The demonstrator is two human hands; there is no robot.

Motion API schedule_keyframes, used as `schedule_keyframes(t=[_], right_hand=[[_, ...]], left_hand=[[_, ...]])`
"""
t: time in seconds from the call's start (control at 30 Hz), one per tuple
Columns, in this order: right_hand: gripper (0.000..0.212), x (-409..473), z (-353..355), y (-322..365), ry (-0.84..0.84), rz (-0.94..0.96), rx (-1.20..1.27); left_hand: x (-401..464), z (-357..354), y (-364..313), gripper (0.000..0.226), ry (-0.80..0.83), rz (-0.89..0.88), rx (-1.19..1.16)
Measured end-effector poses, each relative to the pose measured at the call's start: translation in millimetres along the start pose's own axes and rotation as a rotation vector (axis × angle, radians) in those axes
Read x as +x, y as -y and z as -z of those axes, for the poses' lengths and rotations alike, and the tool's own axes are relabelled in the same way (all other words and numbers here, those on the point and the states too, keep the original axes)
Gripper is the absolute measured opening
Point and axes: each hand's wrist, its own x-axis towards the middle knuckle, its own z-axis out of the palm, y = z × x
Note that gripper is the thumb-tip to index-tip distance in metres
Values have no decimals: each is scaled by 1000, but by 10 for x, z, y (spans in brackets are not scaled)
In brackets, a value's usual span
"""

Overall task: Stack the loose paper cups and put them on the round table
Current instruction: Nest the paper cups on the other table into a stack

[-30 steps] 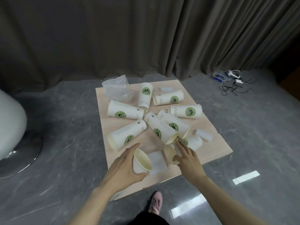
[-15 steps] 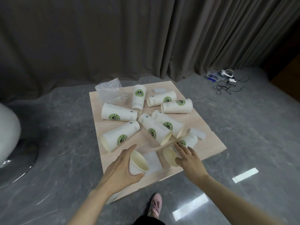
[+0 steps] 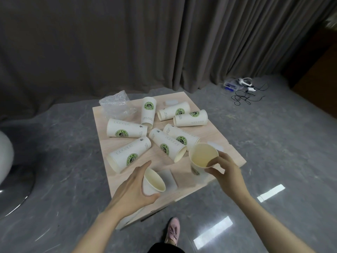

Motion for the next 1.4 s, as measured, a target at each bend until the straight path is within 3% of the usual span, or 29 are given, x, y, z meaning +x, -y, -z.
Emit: schedule_keyframes(t=[0.2,0.33,0.67,0.73,0.93,1.23,1.4], right_hand=[[14,-31,44,181,2,-176,540],[7,-54,2,273,6,-282,736],[19,2,-181,543,3,-205,870],[24,25,-236,598,50,-240,896],[4,18,-382,687,182,-343,909],[23,-129,-646,898,443,-414,768],[10,-299,-884,1054,567,-422,766]], left_hand=[[0,19,-38,99,-8,-32,-2],[-34,63,-52,102,-14,-67,26],[-169,258,38,99,-51,-95,91],[-188,304,71,98,-68,-80,86],[-269,350,161,99,-118,-54,79],[-288,350,137,98,-160,-68,-43],[-272,345,99,100,-192,-26,-68]])
